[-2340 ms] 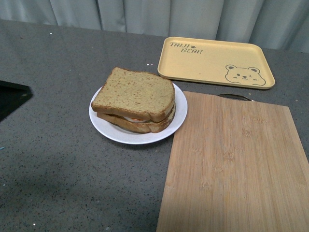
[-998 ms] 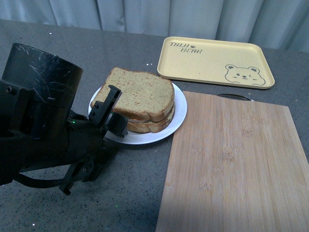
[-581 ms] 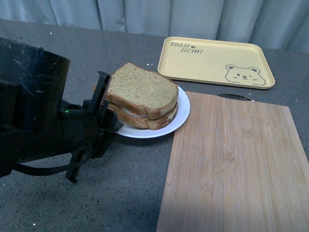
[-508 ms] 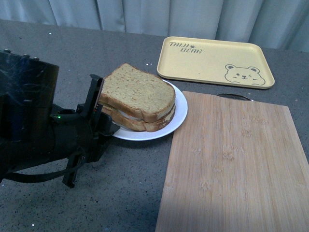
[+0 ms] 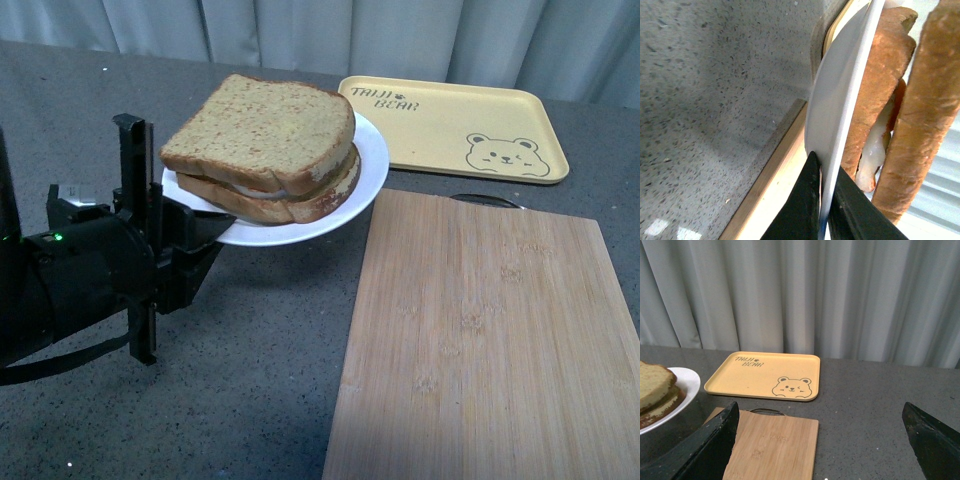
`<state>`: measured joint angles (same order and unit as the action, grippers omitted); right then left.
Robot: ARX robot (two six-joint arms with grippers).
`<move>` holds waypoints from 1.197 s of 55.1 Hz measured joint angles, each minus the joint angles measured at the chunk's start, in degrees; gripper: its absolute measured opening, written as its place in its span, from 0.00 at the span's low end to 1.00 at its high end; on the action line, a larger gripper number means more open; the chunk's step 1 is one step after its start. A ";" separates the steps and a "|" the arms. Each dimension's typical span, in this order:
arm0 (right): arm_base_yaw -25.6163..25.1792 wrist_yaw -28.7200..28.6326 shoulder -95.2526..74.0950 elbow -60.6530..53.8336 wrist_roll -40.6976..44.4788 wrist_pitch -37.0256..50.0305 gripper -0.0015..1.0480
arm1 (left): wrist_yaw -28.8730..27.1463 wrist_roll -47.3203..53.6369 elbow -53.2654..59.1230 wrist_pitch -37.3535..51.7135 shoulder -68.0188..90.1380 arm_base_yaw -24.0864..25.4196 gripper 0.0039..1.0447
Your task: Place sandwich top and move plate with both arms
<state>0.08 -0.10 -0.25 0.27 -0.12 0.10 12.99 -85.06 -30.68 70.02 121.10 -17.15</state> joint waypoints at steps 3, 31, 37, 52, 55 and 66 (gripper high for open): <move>0.02 -0.02 0.00 0.00 0.00 0.00 0.91 | -0.04 0.85 -2.78 -3.34 0.02 -0.61 0.03; 0.02 -0.02 0.00 0.00 0.00 0.00 0.91 | -4.04 5.35 -37.64 -29.42 12.57 -6.64 0.03; 0.00 -0.02 0.00 0.00 0.00 0.00 0.91 | -4.07 5.49 -45.18 -33.46 16.15 -7.76 0.03; 0.02 -0.02 0.00 0.00 0.00 0.00 0.91 | -5.35 4.61 -58.80 -39.32 22.75 -9.70 0.03; 0.02 -0.02 0.00 0.00 0.00 0.00 0.91 | -5.38 4.48 -59.93 -39.93 23.45 -9.99 0.03; 0.02 -0.02 0.00 0.00 0.00 0.00 0.91 | -5.62 4.17 -62.31 -41.88 25.14 -10.40 0.03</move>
<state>0.10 -0.12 -0.25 0.27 -0.12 0.10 7.38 -80.88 -92.99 28.14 146.23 -27.55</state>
